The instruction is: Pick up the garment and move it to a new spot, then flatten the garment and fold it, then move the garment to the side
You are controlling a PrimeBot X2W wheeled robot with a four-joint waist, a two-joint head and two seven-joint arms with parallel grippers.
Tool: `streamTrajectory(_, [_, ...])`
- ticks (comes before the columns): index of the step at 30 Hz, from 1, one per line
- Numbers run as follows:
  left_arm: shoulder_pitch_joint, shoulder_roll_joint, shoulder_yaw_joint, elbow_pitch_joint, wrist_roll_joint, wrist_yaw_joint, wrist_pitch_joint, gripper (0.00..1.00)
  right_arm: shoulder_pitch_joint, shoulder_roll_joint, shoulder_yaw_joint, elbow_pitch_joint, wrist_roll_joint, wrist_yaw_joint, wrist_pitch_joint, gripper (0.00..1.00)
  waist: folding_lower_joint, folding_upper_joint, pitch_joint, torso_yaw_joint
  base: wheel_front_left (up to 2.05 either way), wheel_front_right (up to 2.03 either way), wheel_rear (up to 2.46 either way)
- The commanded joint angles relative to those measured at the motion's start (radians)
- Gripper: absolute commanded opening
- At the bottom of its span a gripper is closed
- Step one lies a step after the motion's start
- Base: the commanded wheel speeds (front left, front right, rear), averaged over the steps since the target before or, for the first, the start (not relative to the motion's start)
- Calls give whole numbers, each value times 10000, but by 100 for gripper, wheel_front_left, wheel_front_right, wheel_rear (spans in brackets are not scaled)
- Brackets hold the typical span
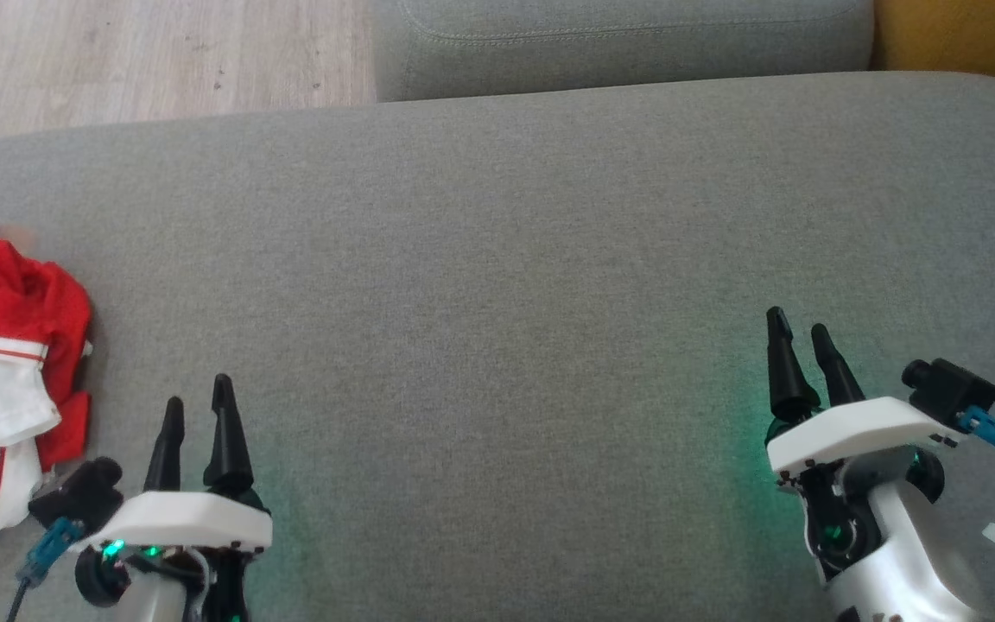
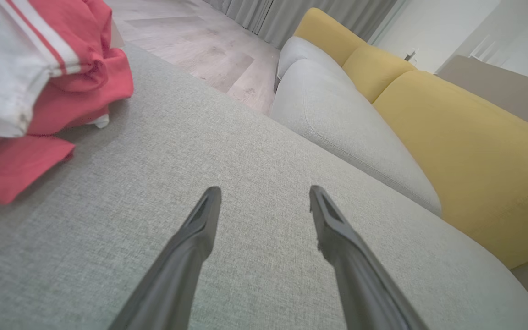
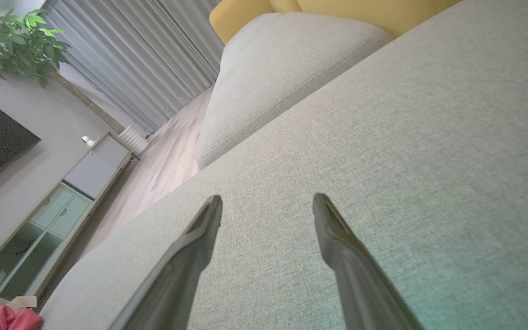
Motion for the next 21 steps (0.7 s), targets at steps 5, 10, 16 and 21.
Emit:
streamTrajectory(5, [-463, 105, 274, -178, 825, 57, -284, 100, -578, -12, 294, -145, -822, -5, -292, 100, -1, 0, -12, -14, 0, 0, 0])
streamTrajectory(10, [-502, 70, 350, -5, 1429, 80, -430, 100, -649, 6, 381, 122, -1523, -5, -439, 100, -1, 0, -9, -41, 0, 0, 0])
streamTrajectory(16, [-580, 14, 471, 335, 2163, 163, -607, 100, -787, 25, 519, 465, -2353, -6, -617, 100, -1, 0, -58, -83, 0, 0, 0])
streamTrajectory(21, [-603, -44, 561, 512, 2754, 199, -753, 100, -838, 39, 605, 684, -3006, -6, -764, 100, -1, 0, -113, -89, 0, 0, 0])
